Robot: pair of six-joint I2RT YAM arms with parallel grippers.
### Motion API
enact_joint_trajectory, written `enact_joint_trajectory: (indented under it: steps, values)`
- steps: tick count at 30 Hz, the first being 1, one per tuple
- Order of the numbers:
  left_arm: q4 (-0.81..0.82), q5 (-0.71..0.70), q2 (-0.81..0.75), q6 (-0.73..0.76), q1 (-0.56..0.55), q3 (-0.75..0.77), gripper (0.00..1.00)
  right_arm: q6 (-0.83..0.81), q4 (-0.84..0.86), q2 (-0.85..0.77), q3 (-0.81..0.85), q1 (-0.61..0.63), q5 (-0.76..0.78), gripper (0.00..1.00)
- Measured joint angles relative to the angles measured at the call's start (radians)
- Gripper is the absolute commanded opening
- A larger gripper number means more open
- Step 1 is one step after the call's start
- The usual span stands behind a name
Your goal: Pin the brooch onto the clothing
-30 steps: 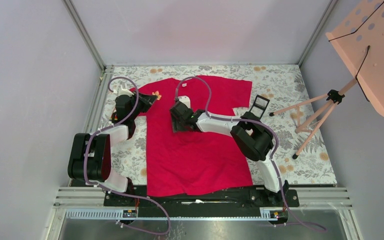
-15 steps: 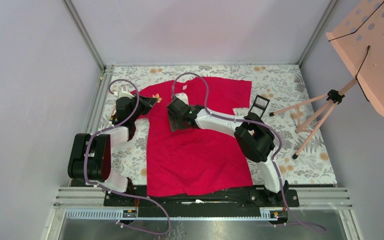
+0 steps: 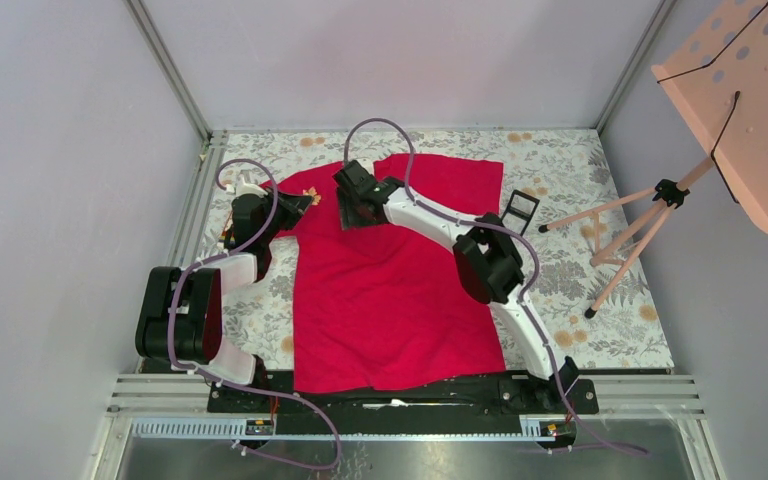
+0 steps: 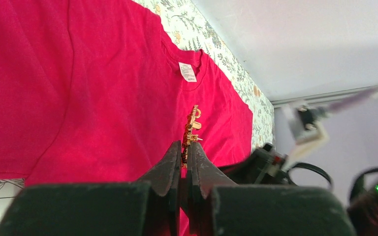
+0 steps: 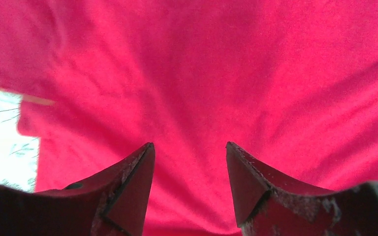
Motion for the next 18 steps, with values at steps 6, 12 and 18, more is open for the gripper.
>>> enact_joint_trajectory:
  steps: [6, 12, 18]
  values:
    - [0.0, 0.0, 0.0, 0.0, 0.0, 0.0, 0.0, -0.028, -0.103, 0.139, 0.158, -0.013, -0.024, 0.58]
    - [0.0, 0.0, 0.0, -0.002, 0.0, 0.0, 0.0, -0.037, -0.14, 0.157, 0.193, -0.012, -0.046, 0.54]
    - [0.002, 0.0, 0.0, -0.004, 0.0, -0.013, 0.0, -0.039, -0.153, 0.177, 0.222, -0.012, -0.058, 0.46]
